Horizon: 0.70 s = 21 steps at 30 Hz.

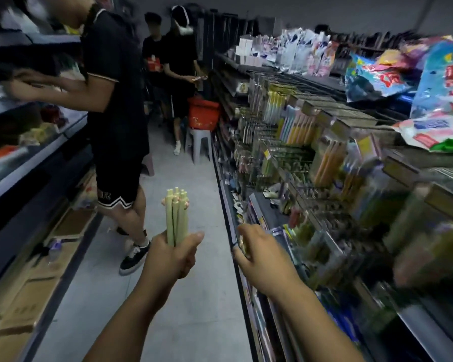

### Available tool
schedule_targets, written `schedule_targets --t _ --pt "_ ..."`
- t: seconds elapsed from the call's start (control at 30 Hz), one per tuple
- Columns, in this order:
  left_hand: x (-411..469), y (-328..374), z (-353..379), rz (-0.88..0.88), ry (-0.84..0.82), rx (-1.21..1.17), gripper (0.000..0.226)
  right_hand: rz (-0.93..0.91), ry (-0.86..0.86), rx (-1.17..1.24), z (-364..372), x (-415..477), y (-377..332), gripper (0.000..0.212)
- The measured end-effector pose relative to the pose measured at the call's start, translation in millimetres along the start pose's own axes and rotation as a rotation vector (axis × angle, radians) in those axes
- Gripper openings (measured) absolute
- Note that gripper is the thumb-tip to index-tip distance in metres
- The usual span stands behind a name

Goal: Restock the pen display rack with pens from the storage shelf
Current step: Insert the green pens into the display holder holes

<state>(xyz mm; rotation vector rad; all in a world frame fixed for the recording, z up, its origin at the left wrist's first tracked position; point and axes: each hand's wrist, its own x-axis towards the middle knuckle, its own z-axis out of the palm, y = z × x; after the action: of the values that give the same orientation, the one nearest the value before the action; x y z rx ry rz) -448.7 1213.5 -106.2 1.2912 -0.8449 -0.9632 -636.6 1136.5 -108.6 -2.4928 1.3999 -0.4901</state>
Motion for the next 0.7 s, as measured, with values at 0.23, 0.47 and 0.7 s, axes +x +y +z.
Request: schedule_targets --t 0.23,0.47,0.7 --pt "172.9 -24.1 15.8 -0.021 0.030 0.009 0.038 0.025 -0.009 0.012 31.7 171.1 60.1 0.042" --pt "364.7 -29.9 47.5 -0.060 0.098 0.018 0.035 -0.005 -0.064 0.068 50.0 366.3 123.8 0.047" --pt "550.9 -22.3 61.1 -0.078 0.109 -0.067 0.037 -0.032 -0.084 0.056 54.1 564.2 160.5 0.049"
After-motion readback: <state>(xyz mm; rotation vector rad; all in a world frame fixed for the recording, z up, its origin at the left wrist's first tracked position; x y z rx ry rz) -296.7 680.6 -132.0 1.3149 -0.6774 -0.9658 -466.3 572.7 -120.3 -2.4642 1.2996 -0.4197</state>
